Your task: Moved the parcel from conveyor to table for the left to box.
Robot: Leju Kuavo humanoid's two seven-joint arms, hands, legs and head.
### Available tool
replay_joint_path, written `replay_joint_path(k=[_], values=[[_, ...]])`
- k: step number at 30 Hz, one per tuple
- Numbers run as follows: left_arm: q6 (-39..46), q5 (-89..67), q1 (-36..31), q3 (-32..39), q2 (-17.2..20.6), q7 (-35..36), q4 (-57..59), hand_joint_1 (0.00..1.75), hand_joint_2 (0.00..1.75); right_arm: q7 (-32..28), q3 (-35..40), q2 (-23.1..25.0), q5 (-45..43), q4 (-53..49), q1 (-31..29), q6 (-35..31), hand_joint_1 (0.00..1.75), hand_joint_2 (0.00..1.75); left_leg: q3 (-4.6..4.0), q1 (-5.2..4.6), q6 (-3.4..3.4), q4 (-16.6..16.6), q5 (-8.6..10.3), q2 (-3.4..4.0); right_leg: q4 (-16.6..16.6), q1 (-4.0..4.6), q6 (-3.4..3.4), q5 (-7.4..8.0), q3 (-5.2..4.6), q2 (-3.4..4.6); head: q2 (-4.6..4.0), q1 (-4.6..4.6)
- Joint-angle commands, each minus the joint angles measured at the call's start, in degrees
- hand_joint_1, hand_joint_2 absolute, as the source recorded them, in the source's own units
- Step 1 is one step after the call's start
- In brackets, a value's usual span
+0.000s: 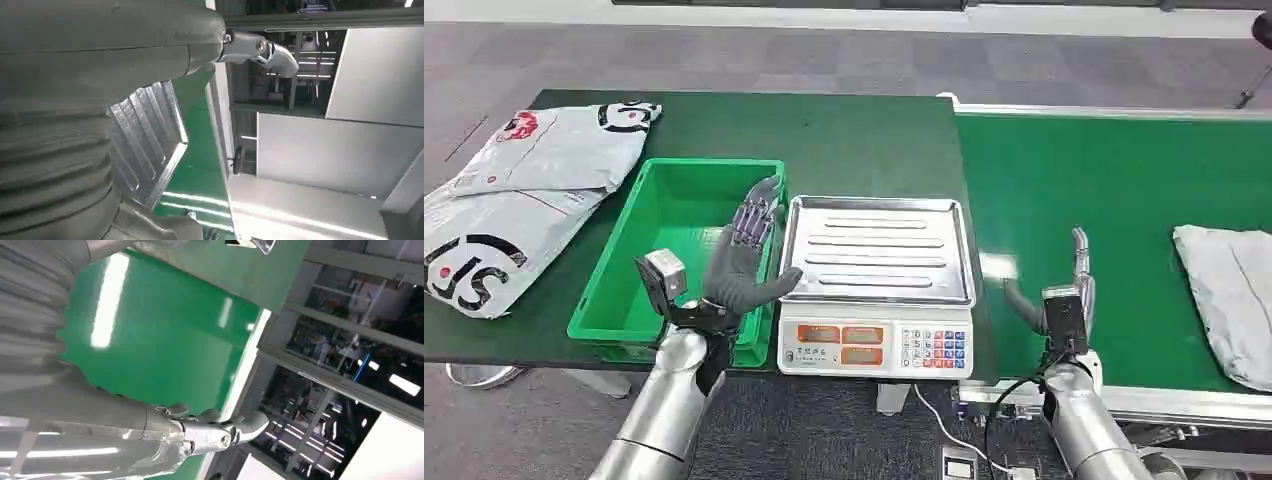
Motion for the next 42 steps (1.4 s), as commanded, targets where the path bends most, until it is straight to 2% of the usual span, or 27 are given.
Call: replay_joint_path(k=[1,13,19,21,26,29,35,37,38,39,40,42], values=[[0.4,0.2,-0.7,-1.5,1.4,0.2,0.5,0.00,1.75,-0.7,0.6,1.5,0.5,2.0,-2.5,0.2,0.00,1.75,0.20,0.02,-0.05,-0.1,-0.06,0.19,-0.1,0.04,-0.12,0.00,0.16,0.10,0.00,0.00],[0.0,0.4,-0.6,-1.1,1.3,0.2,1.3,0.00,1.75,-0.7,0.3,1.4,0.6,1.3,-1.9,-0.1,0.00,1.75,0.22,0.05,-0.06,-0.1,-0.06,0.19,-0.1,0.07,-0.14,0.01,0.20,0.10,0.00,0.00],[2.1,-1.1,-1.7,-3.7,1.5,0.2,2.7,0.00,1.75,-0.7,-0.8,1.5,0.5,0.2,-1.2,0.3,0.00,1.75,0.16,0.03,-0.04,-0.1,-0.04,0.10,-0.1,0.05,-0.10,0.00,0.16,0.03,0.00,0.00],[-0.9,1.6,-2.0,-0.9,0.7,0.2,3.3,0.00,1.75,-0.7,-2.4,1.7,-0.4,-0.4,-1.1,2.1,0.00,1.75,0.28,0.02,-0.06,-0.1,-0.05,0.13,-0.2,0.05,-0.15,-0.01,0.26,0.03,0.00,0.00],[0.1,-0.5,-4.6,-1.5,0.6,0.2,6.5,0.00,1.75,-0.7,-5.4,2.1,-2.1,-0.8,-4.1,4.3,0.00,1.75,0.17,0.03,-0.05,-0.1,-0.04,0.15,-0.1,0.05,-0.13,0.00,0.14,0.06,0.00,0.00],[-0.7,0.3,-6.3,-0.9,0.6,0.2,8.4,0.00,1.75,-0.7,-8.1,2.8,-3.6,-6.5,-4.8,5.1,0.00,1.75,0.09,0.00,-0.05,0.0,-0.03,0.19,0.0,0.02,-0.13,0.02,0.03,0.10,0.00,0.00],[-0.9,-0.8,-6.8,-1.4,1.8,0.2,9.4,0.00,1.75,-0.7,-9.1,2.1,0.8,-11.5,-6.0,2.6,0.00,1.75,0.14,-0.02,-0.06,0.0,-0.03,0.24,0.0,0.01,-0.13,0.03,0.08,0.13,0.00,0.00],[1.4,-2.1,-6.8,-3.0,2.3,0.2,9.6,0.00,1.75,-0.7,-8.9,1.6,2.2,-14.0,-5.9,1.5,0.00,1.75,0.11,-0.01,-0.04,0.0,-0.03,0.19,0.0,0.01,-0.10,0.01,0.07,0.11,0.00,0.00],[2.1,-1.0,-6.3,-2.5,2.7,0.2,9.1,0.00,1.75,-0.7,-6.1,0.3,9.2,-12.9,-6.8,-4.8,0.00,1.75,0.16,0.00,-0.05,0.0,-0.04,0.18,-0.1,0.03,-0.12,0.01,0.13,0.09,0.00,0.00],[1.7,-0.7,-6.0,-2.1,3.0,0.2,8.7,0.00,1.75,-0.7,-6.0,0.1,10.2,-12.3,-7.3,-5.3,0.00,1.75,0.22,-0.01,-0.06,-0.1,-0.04,0.20,-0.1,0.02,-0.14,0.00,0.17,0.09,0.00,0.00],[0.2,0.6,-4.8,0.1,3.2,0.2,7.1,0.00,1.75,-0.7,-6.4,-0.3,15.3,-9.6,-9.0,-8.6,0.00,1.75,0.11,-0.02,-0.03,0.0,-0.02,0.15,0.0,0.00,-0.08,0.01,0.06,0.09,0.00,0.00],[-1.0,1.0,-4.0,1.5,3.4,0.2,6.2,0.00,1.75,1.2,-7.0,-1.0,18.1,-9.2,-9.9,-9.2,0.00,1.75,0.12,-0.04,-0.03,0.0,-0.02,0.18,0.0,-0.03,-0.06,0.02,0.05,0.14,0.00,0.00]])
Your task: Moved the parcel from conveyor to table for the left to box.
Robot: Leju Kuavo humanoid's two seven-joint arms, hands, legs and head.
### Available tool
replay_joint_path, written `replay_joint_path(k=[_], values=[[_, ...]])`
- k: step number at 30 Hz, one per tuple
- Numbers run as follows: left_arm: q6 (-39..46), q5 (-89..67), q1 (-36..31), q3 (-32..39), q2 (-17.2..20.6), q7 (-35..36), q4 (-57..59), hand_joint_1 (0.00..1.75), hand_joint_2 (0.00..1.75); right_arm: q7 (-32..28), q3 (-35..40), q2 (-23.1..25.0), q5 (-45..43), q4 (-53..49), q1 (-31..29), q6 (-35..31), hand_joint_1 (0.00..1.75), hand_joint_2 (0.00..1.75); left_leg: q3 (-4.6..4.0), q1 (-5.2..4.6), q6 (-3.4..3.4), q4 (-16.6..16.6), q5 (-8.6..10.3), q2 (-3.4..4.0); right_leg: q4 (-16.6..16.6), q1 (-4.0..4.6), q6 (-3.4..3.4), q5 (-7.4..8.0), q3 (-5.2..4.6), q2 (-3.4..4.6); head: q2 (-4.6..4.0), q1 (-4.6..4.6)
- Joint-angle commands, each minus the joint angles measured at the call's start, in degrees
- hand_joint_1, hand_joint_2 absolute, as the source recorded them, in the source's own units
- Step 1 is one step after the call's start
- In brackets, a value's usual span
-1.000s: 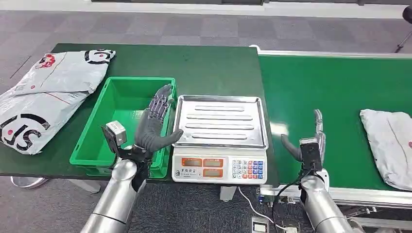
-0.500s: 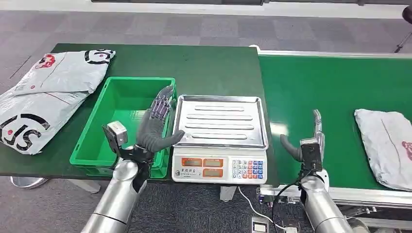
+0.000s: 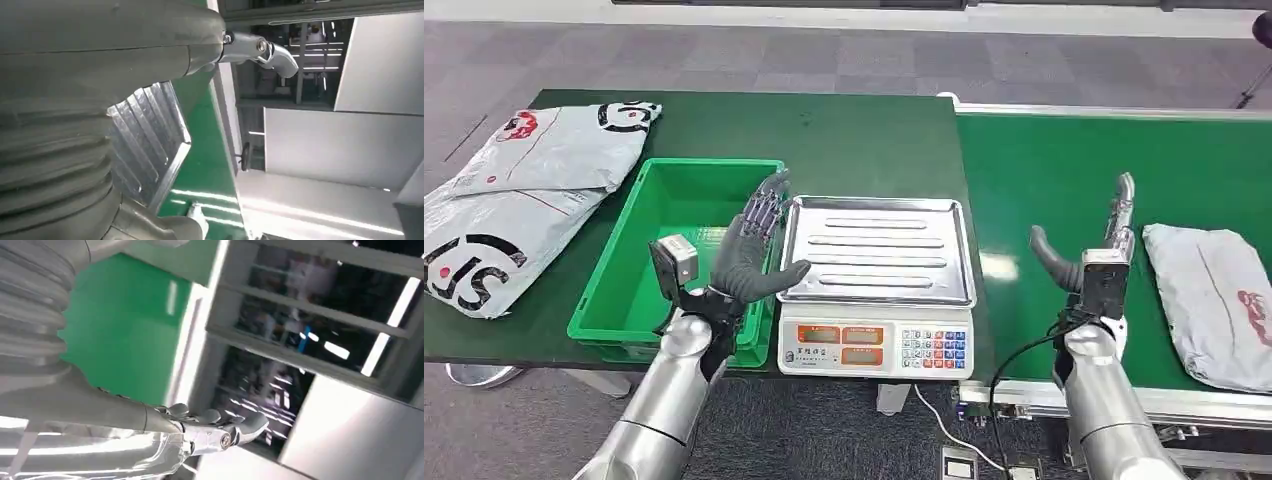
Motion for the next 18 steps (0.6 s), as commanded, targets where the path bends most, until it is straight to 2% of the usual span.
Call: replay_joint_path(k=[1,8,9,10,11,13,15,18], values=[[-2.3,2.1,0.2,3.1,3.1,0.2,1.2,0.00,1.75,5.0,-0.9,-2.7,18.7,3.7,-7.1,-10.7,0.00,1.75,0.16,-0.04,-0.04,-0.1,-0.06,0.29,0.0,-0.01,-0.10,0.01,0.06,0.20,0.00,0.00],[-2.4,1.8,0.5,3.4,3.3,0.2,1.0,0.00,1.75,6.2,-1.6,-3.8,20.3,4.0,-7.5,-11.4,0.00,1.75,0.10,0.03,-0.02,0.0,-0.04,0.07,-0.1,0.04,-0.07,0.00,0.11,-0.01,0.00,0.00],[-2.1,1.4,0.3,3.5,3.0,0.2,1.2,0.00,1.75,7.7,-1.8,-4.3,22.3,5.0,-7.4,-12.7,0.00,1.75,0.17,0.01,-0.03,-0.1,-0.04,0.12,-0.1,0.03,-0.10,0.00,0.16,0.02,0.00,0.00],[-1.6,0.9,1.0,3.7,3.1,0.2,0.3,0.00,1.75,16.2,-5.1,-4.8,38.7,5.2,-7.2,-14.2,0.00,1.75,0.24,0.02,-0.04,-0.1,-0.06,0.20,-0.1,0.05,-0.13,0.02,0.22,0.09,0.00,0.00],[-1.4,0.9,1.2,3.8,3.1,0.2,-0.3,0.00,1.75,18.7,-5.5,-5.6,42.6,7.0,-7.8,-14.2,0.00,1.75,0.14,0.01,-0.03,0.0,-0.04,0.09,-0.1,0.03,-0.09,0.00,0.14,0.01,0.00,0.00],[-1.3,1.0,2.6,4.4,3.3,0.2,-2.1,0.00,1.75,20.5,-9.2,-7.7,41.8,11.7,-9.4,-13.1,0.00,1.75,0.08,-0.02,-0.01,0.0,-0.01,-0.08,0.0,0.00,-0.07,-0.03,0.12,-0.14,0.00,0.00],[-1.4,1.0,2.9,4.5,3.3,0.2,-2.4,0.00,1.75,20.4,-9.9,-8.9,41.6,12.6,-9.2,-12.8,0.00,1.75,0.21,0.02,-0.01,-0.1,-0.03,-0.07,-0.2,0.05,-0.11,-0.03,0.29,-0.18,0.00,0.00],[-2.1,1.1,3.3,4.6,2.9,0.2,-2.9,0.00,1.75,26.2,-13.0,-10.1,44.1,18.8,-10.5,-13.5,0.00,1.75,0.21,0.02,-0.01,-0.1,-0.04,-0.12,-0.2,0.04,-0.10,-0.02,0.31,-0.21,0.00,0.00]])
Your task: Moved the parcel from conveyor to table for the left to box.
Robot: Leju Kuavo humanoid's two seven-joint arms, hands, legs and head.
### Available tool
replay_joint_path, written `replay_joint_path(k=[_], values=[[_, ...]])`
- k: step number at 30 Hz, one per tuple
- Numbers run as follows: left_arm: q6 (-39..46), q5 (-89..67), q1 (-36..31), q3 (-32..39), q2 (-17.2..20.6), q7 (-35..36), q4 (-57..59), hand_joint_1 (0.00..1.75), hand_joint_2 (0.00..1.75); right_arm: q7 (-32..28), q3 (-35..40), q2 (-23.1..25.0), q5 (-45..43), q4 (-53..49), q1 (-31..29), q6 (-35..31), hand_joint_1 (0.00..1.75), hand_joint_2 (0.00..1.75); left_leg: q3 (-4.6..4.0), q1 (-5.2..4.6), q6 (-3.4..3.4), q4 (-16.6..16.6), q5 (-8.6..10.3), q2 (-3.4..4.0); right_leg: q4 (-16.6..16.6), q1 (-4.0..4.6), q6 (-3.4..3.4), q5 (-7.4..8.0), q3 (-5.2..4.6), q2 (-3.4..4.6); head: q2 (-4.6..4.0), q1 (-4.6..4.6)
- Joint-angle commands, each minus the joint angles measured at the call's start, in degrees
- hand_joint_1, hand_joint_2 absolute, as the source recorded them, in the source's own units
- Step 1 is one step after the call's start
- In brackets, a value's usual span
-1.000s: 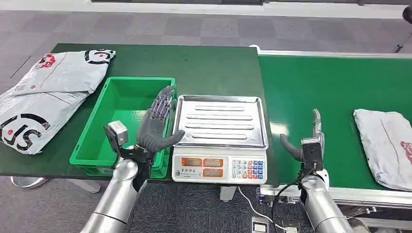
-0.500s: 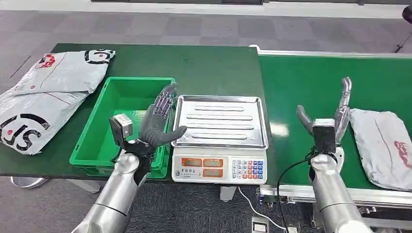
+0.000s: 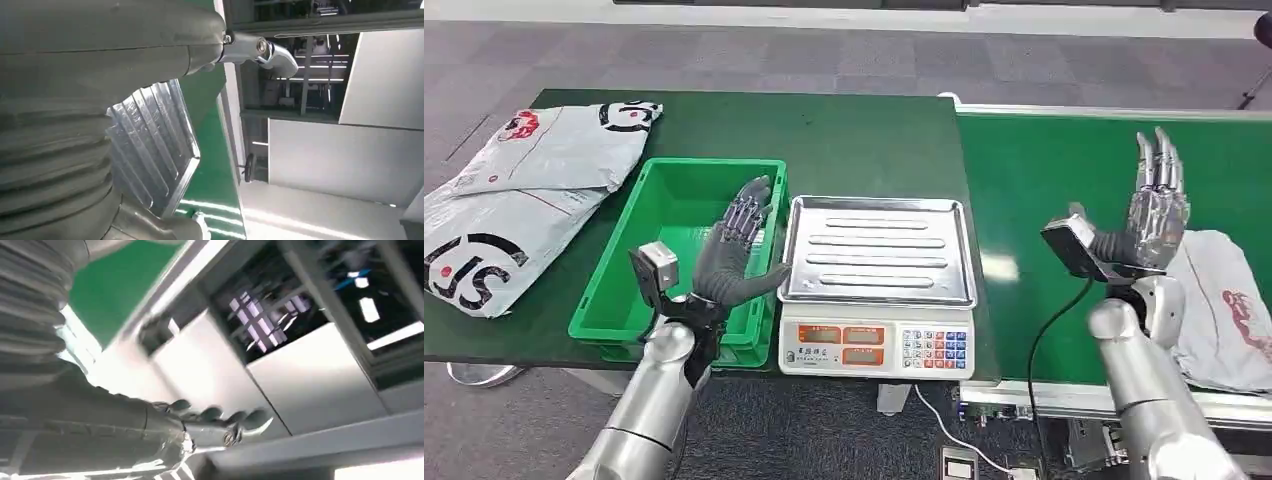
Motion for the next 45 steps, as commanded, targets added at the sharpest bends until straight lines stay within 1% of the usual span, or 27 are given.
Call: replay_joint_path(k=[1,2,3,4,5,7,9,10,11,12,14,15,16,17,18,22,27,28,29,30,31,33,34,35,39,41,45], values=[[-0.9,-0.3,0.9,2.5,0.2,0.2,-0.8,0.00,1.75,8.7,-10.7,-4.2,2.9,18.0,-5.3,0.7,0.00,1.75,0.32,0.03,-0.03,-0.2,-0.04,0.00,-0.2,0.06,-0.13,-0.02,0.39,-0.13,0.00,0.00],[-1.0,-0.5,0.6,2.4,-0.1,0.2,-0.4,0.00,1.75,10.2,-11.6,-4.9,3.1,19.5,-5.2,1.4,0.00,1.75,0.39,0.05,-0.03,-0.2,-0.04,-0.01,-0.3,0.09,-0.14,-0.01,0.49,-0.15,0.00,0.00],[-1.0,-0.5,0.6,2.4,-0.1,0.2,-0.4,0.00,1.75,10.2,-11.6,-4.9,3.1,19.5,-5.2,1.4,0.00,1.75,0.38,0.03,-0.04,-0.2,-0.04,0.04,-0.3,0.07,-0.15,-0.01,0.42,-0.08,0.00,0.00],[-0.9,-0.8,0.3,2.0,-0.4,0.2,-0.1,0.00,1.75,13.1,-12.1,-5.9,4.6,21.8,-5.1,2.3,0.00,1.75,0.38,0.03,-0.04,-0.2,-0.04,0.00,-0.3,0.07,-0.15,-0.01,0.44,-0.13,0.00,0.00],[-0.8,-0.9,0.3,1.9,-0.6,0.2,0.0,0.00,1.75,13.6,-12.9,-6.0,4.4,22.6,-4.9,2.9,0.00,1.75,0.25,0.04,-0.04,-0.1,-0.02,-0.13,-0.2,0.06,-0.12,-0.04,0.36,-0.23,0.00,0.00],[-1.1,-0.9,0.4,1.6,-0.8,0.2,0.4,0.00,1.75,16.1,-14.6,-6.8,4.0,24.6,-4.6,5.9,0.00,1.75,0.22,0.02,-0.03,-0.1,-0.03,-0.13,-0.2,0.04,-0.10,-0.04,0.30,-0.20,0.00,0.00],[-1.2,-1.1,0.6,1.1,-0.8,0.2,0.6,0.00,1.75,18.9,-15.9,-7.4,4.0,26.4,-4.7,11.0,0.00,1.75,0.31,0.03,-0.03,-0.2,-0.03,-0.15,-0.3,0.06,-0.13,-0.04,0.41,-0.25,0.00,0.00],[-1.3,-1.1,0.5,1.1,-0.8,0.2,0.7,0.00,1.75,19.5,-16.0,-7.5,4.1,26.6,-4.8,11.9,0.00,1.75,0.39,0.03,-0.04,-0.2,-0.03,-0.11,-0.3,0.06,-0.16,-0.03,0.47,-0.23,0.00,0.00],[-1.3,-1.1,0.5,1.1,-0.8,0.2,0.7,0.00,1.75,19.5,-16.0,-7.5,4.1,26.6,-4.8,11.9,0.00,1.75,0.18,-0.02,-0.01,-0.1,-0.04,-0.05,-0.1,0.00,-0.08,-0.04,0.20,-0.10,0.00,0.00],[-1.3,-1.1,0.5,1.1,-0.8,0.2,0.7,0.00,1.75,19.5,-16.0,-7.5,4.1,26.6,-4.8,11.9,0.00,1.75,0.21,-0.01,-0.03,-0.1,-0.06,0.01,-0.1,0.01,-0.09,-0.03,0.23,-0.06,0.00,0.00],[-1.4,-1.0,-0.2,1.0,-0.9,0.2,1.6,0.00,1.75,23.8,-15.9,-7.6,5.4,28.2,-5.9,16.7,0.00,1.75,0.29,0.01,-0.04,-0.1,-0.07,0.09,-0.2,0.04,-0.14,-0.01,0.29,0.00,0.00,0.00],[-1.4,-1.0,-0.5,1.0,-0.9,0.2,2.1,0.00,1.75,25.3,-15.9,-7.6,5.7,28.9,-6.3,19.3,0.00,1.75,0.17,-0.02,-0.03,-0.1,-0.07,0.06,-0.1,0.01,-0.10,-0.02,0.16,0.00,0.00,0.00],[-1.5,-1.1,-1.2,0.8,-0.9,0.2,2.9,0.00,1.75,27.8,-15.7,-7.8,6.3,30.3,-7.1,23.5,0.00,1.75,0.20,-0.01,-0.04,-0.1,-0.08,0.14,-0.1,0.02,-0.11,-0.01,0.15,0.08,0.00,0.00],[-1.5,-1.1,-1.6,0.8,-0.9,0.2,3.3,0.00,1.75,28.5,-15.5,-7.9,6.7,30.6,-7.2,24.5,0.00,1.75,0.24,-0.02,-0.05,-0.1,-0.06,0.13,-0.1,0.02,-0.14,-0.01,0.18,0.03,0.00,0.00],[-1.5,-1.1,-1.6,0.8,-0.9,0.2,3.3,0.00,1.75,28.5,-15.5,-7.9,6.7,30.6,-7.2,24.5,0.00,1.75,0.11,0.00,-0.02,0.0,-0.04,0.04,0.0,0.02,-0.08,-0.01,0.07,0.00,0.00,0.00],[-1.5,-1.1,-1.6,0.8,-0.9,0.2,3.3,0.00,1.75,28.5,-15.5,-7.9,6.7,30.6,-7.2,24.5,0.00,1.75,0.22,0.00,-0.03,-0.1,-0.08,0.22,-0.1,0.03,-0.12,0.00,0.15,0.13,0.00,0.00],[-1.5,-1.1,-1.6,0.8,-0.9,0.2,3.3,0.00,1.75,28.5,-15.5,-7.9,6.7,30.6,-7.2,24.5,0.00,1.75,0.20,0.00,-0.03,-0.1,-0.08,0.19,-0.1,0.03,-0.10,0.00,0.15,0.11,0.00,0.00],[-1.5,-1.1,-1.9,0.7,-0.9,0.2,3.7,0.00,1.75,29.4,-15.2,-8.1,7.2,31.2,-7.7,26.5,0.00,1.75,0.10,-0.01,-0.01,0.0,-0.06,0.12,0.0,0.00,-0.06,0.00,0.06,0.07,0.00,0.00],[-1.5,-1.0,-2.0,0.7,-1.0,0.2,3.9,0.00,1.75,30.0,-15.4,-8.2,7.2,31.7,-8.3,28.5,0.00,1.75,0.28,0.01,-0.04,-0.1,-0.09,0.22,-0.2,0.04,-0.14,0.00,0.23,0.11,0.00,0.00],[-1.5,-1.0,-2.1,0.8,-1.0,0.2,4.0,0.00,1.75,30.7,-15.3,-8.4,7.6,32.0,-8.6,29.6,0.00,1.75,0.20,-0.01,-0.04,-0.1,-0.07,0.19,-0.1,0.02,-0.11,0.00,0.14,0.11,0.00,0.00],[-1.5,-0.9,-2.4,0.9,-1.1,0.2,4.5,0.00,1.75,31.9,-15.0,-8.8,8.2,32.8,-9.4,31.9,0.00,1.75,0.10,-0.02,-0.02,0.0,-0.05,0.15,0.0,0.00,-0.07,0.00,0.05,0.09,0.00,0.00],[-1.7,-0.9,-2.7,0.9,-1.1,0.2,4.9,0.00,1.75,33.2,-14.2,-9.6,9.2,34.3,-11.0,36.8,0.00,1.75,0.18,-0.01,-0.03,0.0,-0.06,0.20,-0.1,0.01,-0.11,0.01,0.12,0.11,0.00,0.00],[-1.7,-0.9,-2.7,0.9,-1.1,0.2,4.9,0.00,1.75,33.4,-14.0,-9.7,9.5,34.6,-11.2,37.6,0.00,1.75,0.06,-0.05,-0.01,0.0,-0.04,0.12,0.0,-0.04,-0.06,-0.01,-0.01,0.07,0.00,0.00],[-1.6,-0.9,-2.8,0.9,-1.1,0.2,5.0,0.00,1.75,33.6,-13.7,-9.6,9.9,34.8,-11.7,39.1,0.00,1.75,0.12,-0.02,-0.03,0.0,-0.06,0.17,0.0,0.00,-0.09,0.00,0.06,0.09,0.00,0.00],[-1.7,-0.9,-2.8,1.4,-1.1,0.2,4.9,0.00,1.75,33.3,-13.8,-8.2,10.2,34.2,-9.8,40.2,0.00,1.75,0.24,-0.01,-0.04,-0.1,-0.07,0.30,-0.1,0.02,-0.13,0.04,0.16,0.20,0.00,0.00],[-1.6,-0.9,-2.6,1.6,-1.1,0.2,4.7,0.00,1.75,33.2,-13.8,-7.8,10.4,33.8,-9.3,40.3,0.00,1.75,0.28,0.03,-0.04,-0.1,-0.07,0.22,-0.2,0.06,-0.12,0.03,0.23,0.12,0.00,0.00],[-1.7,-0.9,-1.9,1.9,-0.7,0.2,4.0,0.00,1.75,33.7,-13.3,-7.3,11.4,33.7,-10.0,41.7,0.00,1.75,0.21,0.01,-0.04,-0.1,-0.09,0.24,-0.1,0.03,-0.09,0.03,0.14,0.18,0.00,0.00]])
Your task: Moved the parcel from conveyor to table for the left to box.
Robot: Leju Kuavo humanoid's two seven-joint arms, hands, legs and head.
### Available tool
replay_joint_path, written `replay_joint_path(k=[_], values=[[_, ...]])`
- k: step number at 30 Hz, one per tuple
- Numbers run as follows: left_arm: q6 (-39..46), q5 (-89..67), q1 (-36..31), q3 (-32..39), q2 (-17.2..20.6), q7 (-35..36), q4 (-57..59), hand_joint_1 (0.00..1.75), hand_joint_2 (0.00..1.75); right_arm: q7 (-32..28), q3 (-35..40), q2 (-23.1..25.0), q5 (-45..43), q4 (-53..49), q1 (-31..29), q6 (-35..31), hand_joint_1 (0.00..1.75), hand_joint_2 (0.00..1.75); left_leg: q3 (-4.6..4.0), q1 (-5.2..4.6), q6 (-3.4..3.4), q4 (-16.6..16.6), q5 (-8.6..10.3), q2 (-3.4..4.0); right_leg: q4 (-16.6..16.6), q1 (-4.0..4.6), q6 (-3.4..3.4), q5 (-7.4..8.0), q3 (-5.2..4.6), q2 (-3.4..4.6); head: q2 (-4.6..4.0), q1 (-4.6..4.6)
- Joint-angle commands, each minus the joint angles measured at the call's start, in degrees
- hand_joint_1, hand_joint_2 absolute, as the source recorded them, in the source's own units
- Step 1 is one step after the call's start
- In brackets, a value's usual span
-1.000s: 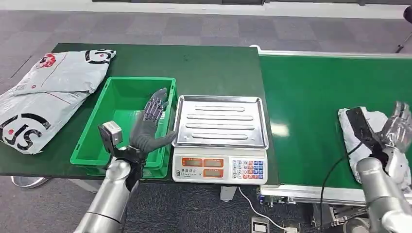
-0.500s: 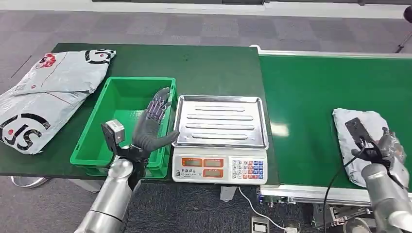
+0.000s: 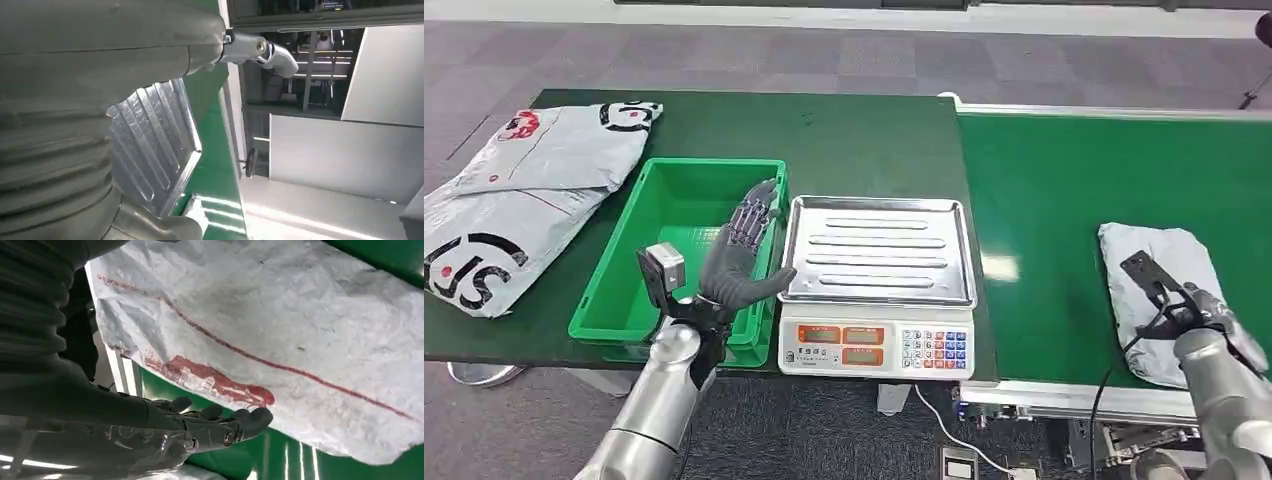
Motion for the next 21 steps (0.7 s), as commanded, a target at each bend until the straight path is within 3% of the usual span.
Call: replay_joint_path(k=[1,8,21], values=[[-0.2,0.0,-1.4,1.6,0.9,0.2,2.5,0.00,1.75,0.3,-1.2,3.1,1.2,3.6,-3.0,2.4,0.00,1.75,0.26,0.03,-0.06,-0.1,-0.08,0.33,-0.1,0.06,-0.13,0.02,0.19,0.22,0.00,0.00],[-1.1,-0.1,-1.4,1.9,0.7,0.2,2.5,0.00,1.75,-0.7,-2.9,3.5,-0.1,5.4,-2.3,8.2,0.00,1.75,0.16,0.05,-0.05,-0.1,-0.05,0.24,-0.1,0.08,-0.10,0.03,0.14,0.16,0.00,0.00],[-1.6,-0.2,-1.4,2.1,0.4,0.2,2.6,0.00,1.75,-1.0,-5.4,4.3,-1.8,5.4,-1.6,9.8,0.00,1.75,0.27,0.06,-0.07,-0.1,-0.07,0.28,-0.2,0.09,-0.15,0.02,0.23,0.17,0.00,0.00]])
